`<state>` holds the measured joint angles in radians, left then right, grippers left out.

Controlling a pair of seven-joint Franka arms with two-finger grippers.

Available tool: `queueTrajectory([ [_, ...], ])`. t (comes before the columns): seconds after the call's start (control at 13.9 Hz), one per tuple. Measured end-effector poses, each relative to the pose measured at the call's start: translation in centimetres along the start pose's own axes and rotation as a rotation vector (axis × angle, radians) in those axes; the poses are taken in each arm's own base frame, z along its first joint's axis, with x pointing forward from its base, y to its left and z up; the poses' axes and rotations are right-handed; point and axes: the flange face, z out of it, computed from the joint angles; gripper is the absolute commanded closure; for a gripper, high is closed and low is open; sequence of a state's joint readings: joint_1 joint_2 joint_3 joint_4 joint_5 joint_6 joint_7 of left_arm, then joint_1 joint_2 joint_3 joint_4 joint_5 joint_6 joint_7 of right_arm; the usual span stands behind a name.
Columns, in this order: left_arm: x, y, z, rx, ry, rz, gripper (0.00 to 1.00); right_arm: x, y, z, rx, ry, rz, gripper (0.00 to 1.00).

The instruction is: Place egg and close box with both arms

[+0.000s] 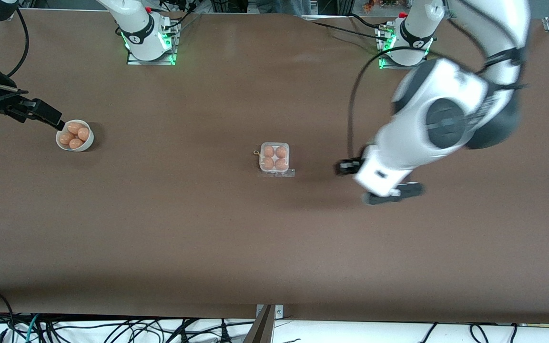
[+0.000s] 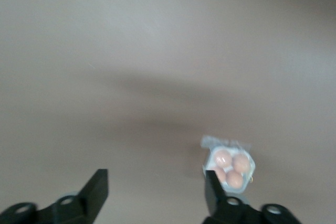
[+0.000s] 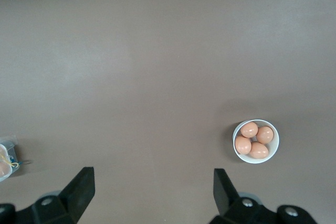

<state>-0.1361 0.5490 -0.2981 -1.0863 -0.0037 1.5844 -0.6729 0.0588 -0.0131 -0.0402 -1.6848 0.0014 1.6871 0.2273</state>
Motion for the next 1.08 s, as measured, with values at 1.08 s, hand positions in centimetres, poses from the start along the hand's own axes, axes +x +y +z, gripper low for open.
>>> queueTrajectory([
  [1.08, 4.7, -15.3, -7.6, 0.216, 0.129, 0.068, 0.0, 0.0, 0.0, 0.0, 0.001, 0.0, -0.001, 0.0],
])
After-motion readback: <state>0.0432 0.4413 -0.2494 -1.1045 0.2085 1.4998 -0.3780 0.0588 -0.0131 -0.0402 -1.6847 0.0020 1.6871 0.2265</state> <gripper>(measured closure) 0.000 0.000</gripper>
